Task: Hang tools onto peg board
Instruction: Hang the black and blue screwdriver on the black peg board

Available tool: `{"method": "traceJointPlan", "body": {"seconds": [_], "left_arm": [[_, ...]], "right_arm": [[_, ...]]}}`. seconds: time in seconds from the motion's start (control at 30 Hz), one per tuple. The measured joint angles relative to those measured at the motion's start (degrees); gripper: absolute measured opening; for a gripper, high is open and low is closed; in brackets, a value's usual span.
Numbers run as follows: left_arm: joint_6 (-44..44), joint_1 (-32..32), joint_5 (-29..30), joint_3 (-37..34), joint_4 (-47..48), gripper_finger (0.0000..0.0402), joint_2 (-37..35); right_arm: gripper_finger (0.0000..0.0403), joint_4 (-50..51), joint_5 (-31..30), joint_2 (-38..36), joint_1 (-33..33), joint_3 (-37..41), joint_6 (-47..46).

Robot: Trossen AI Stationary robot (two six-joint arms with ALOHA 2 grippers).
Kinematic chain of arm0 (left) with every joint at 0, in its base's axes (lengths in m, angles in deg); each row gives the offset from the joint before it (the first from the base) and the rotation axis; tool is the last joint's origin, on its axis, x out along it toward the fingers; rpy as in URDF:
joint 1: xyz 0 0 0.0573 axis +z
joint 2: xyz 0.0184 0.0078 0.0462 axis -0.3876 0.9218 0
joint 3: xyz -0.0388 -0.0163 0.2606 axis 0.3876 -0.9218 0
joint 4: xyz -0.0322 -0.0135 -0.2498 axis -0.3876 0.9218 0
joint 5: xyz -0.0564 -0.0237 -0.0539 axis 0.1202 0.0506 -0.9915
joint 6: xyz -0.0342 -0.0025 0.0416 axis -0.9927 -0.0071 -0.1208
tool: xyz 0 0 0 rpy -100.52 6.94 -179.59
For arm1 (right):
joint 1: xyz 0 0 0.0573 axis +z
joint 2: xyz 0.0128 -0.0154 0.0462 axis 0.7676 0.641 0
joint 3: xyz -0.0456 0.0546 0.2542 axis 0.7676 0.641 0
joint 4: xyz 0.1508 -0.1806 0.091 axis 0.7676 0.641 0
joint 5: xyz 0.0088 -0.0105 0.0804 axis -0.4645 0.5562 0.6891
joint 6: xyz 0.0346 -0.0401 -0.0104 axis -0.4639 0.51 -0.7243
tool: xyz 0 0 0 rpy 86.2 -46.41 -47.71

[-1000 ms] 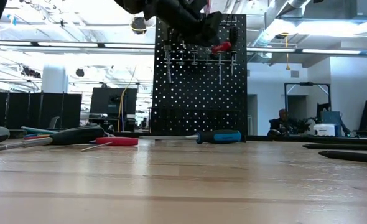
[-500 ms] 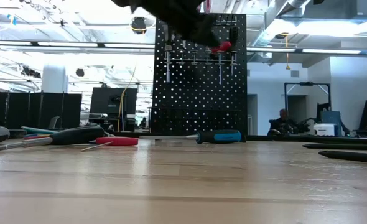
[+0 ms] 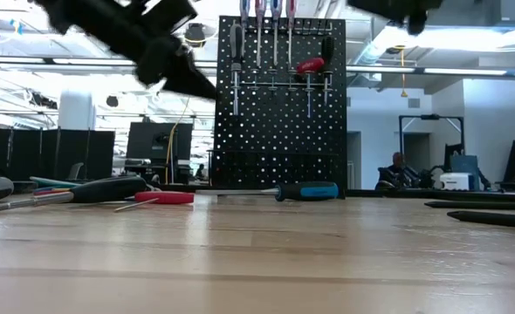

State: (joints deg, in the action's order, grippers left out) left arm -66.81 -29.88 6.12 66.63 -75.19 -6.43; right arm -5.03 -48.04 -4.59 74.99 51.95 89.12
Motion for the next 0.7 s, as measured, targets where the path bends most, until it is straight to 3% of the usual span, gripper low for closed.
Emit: {"method": "traceJointPlan", "body": {"seconds": [0.13, 0.33, 0.53, 0.7], "left_arm": [[1.2, 0.6, 0.2, -3.8, -9.7, 0.0159, 2.1], [-0.6, 2.4, 0.2, -3.9, -9.9, 0.0159, 8.2], [-8.6, 6.5, -1.3, 0.5, -2.8, 0.0159, 16.4], [-14.0, 9.7, -2.5, 6.8, 9.0, 0.0159, 21.2]], "right_arm": [[0.0264, 8.7, 3.1, 0.7, -3.0, 0.0, -10.6], [0.0264, 13.6, 3.3, 9.8, -1.4, 0.0, -21.1], [0.0264, 5.1, 2.9, 21.5, -2.6, 0.0, -23.6], [0.0264, 3.7, 6.6, 24.1, -5.0, -0.2, -23.8]]}}
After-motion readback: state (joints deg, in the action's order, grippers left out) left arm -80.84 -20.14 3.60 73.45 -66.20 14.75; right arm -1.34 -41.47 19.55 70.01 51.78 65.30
